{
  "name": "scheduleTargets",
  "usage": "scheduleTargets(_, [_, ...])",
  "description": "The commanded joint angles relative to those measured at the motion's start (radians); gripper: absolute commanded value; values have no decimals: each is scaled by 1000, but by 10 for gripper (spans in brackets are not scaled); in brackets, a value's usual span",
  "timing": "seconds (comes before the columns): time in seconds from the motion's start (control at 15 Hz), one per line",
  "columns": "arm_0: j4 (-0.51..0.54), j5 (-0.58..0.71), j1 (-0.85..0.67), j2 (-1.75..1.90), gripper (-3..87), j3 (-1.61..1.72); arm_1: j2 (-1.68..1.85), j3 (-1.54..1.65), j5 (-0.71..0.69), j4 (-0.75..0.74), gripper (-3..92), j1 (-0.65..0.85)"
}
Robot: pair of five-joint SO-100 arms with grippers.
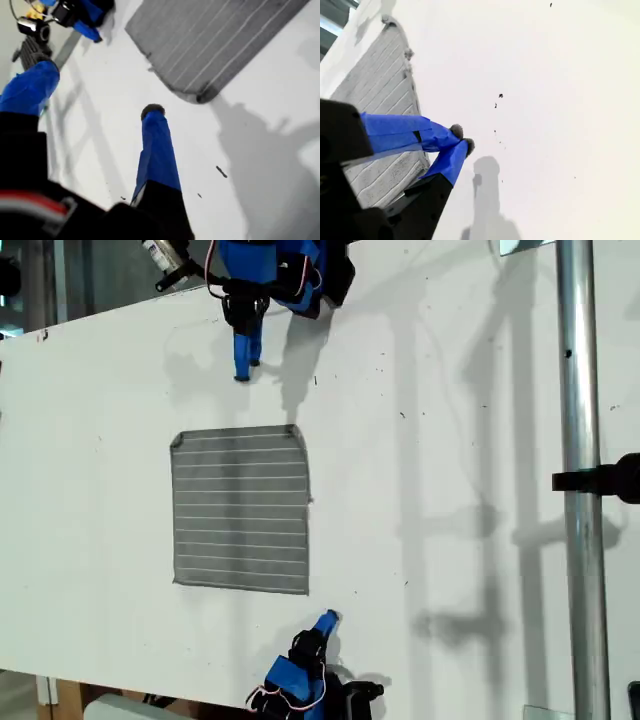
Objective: Grasp corners of a towel and fold twice.
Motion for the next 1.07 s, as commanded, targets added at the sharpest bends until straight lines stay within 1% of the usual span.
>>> scheduleTargets(0.0, [3,18,-28,2,-26,6,6,38,3,-40,132,15])
scheduleTargets(0.07, [3,20,-29,2,-26,6,6,-6,12,14,133,43])
scheduleTargets(0.13, [3,8,-25,2,-26,6,6,-66,6,52,185,66])
scheduleTargets(0.2, [3,-2,-21,2,-26,6,-12,-115,-95,6,154,61])
scheduleTargets(0.27, [3,-2,-17,2,-26,6,-115,-181,-198,-60,117,32])
scheduleTargets(0.33, [3,2,-18,2,-26,6,-295,-281,-293,-129,84,-5])
scheduleTargets(0.4, [3,0,-20,2,-26,6,-517,-420,-413,-153,139,-46])
scheduleTargets(0.47, [3,-3,-17,2,-26,6,-712,-583,-532,-130,244,-77])
scheduleTargets(0.53, [3,-8,-14,2,-26,6,-893,-753,-647,-52,301,-83])
scheduleTargets(0.67, [3,-14,-8,2,-26,6,-1137,-988,-831,78,351,-58])
scheduleTargets(0.87, [3,-9,-8,2,-26,6,-1387,-1213,-1037,221,389,-26])
scheduleTargets(0.93, [3,-3,-11,2,-26,6,-1440,-1246,-1083,250,393,-2])
scheduleTargets(1.0, [3,2,-14,2,-26,6,-1477,-1250,-1092,239,400,23])
